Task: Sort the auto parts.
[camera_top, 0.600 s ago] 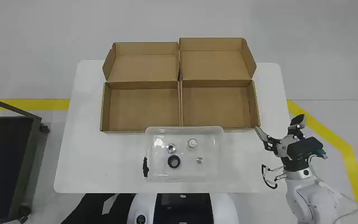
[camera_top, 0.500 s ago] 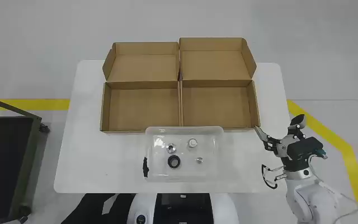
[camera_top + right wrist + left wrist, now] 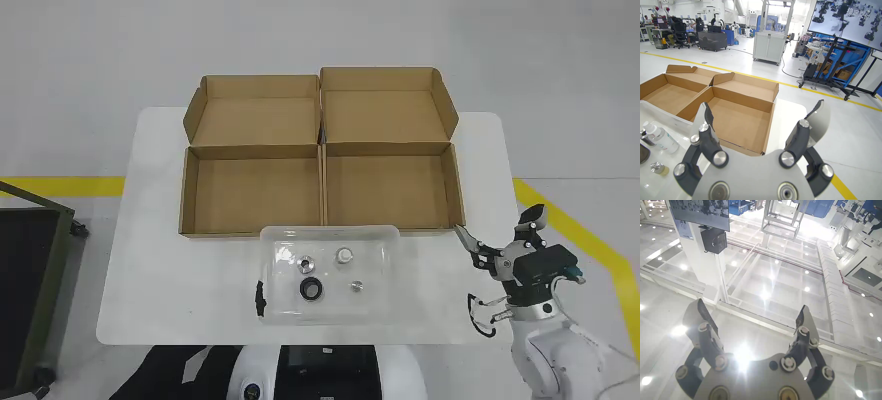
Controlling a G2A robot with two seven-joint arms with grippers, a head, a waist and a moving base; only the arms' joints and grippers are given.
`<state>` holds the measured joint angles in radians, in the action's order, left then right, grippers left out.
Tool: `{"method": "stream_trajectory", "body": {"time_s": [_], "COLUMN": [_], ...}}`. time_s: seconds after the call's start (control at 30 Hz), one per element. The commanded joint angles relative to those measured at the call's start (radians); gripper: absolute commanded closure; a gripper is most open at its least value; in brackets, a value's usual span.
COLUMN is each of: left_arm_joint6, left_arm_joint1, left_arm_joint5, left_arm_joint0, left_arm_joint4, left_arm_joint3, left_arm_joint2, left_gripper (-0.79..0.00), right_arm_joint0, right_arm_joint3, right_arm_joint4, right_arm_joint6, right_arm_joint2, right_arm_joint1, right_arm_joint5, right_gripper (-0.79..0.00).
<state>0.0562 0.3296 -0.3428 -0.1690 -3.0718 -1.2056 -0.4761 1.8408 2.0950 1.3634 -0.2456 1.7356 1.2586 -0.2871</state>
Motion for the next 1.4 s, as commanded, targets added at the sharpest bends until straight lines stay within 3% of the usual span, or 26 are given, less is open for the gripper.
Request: {"method": "stream_trajectory", "body": {"time_s": [0.0,0.3,0.97,1.37], "left_arm_joint6": [0.0,0.0,0.0,0.0], "left_arm_joint1": [0.0,0.0,0.0,0.0], "left_arm_joint5": [0.0,0.0,0.0,0.0], "left_arm_joint0": [0.0,0.0,0.0,0.0], "left_arm_joint4": [0.0,0.0,0.0,0.0], "left_arm_joint3": [0.0,0.0,0.0,0.0], "left_arm_joint2": [0.0,0.0,0.0,0.0], "left_gripper": [-0.784,-0.785,-0.785,-0.785], "right_arm_joint0": [0.0,-0.015,-0.209,-0.315], "right_arm_joint3": [0.0,0.005,0.008,-0.085], "right_arm_joint4": [0.0,0.008,0.057,0.097], "right_arm_joint6": [0.0,0.045,0.398,0.539], "right_arm_joint2": [0.0,-0.03,-0.325,-0.498], "right_arm_joint1": [0.0,-0.002,-0.021,-0.019], "right_arm_joint5": [0.0,-0.032,-0.394,-0.416], "right_gripper": [-0.785,-0.785,-0.785,-0.785]}}
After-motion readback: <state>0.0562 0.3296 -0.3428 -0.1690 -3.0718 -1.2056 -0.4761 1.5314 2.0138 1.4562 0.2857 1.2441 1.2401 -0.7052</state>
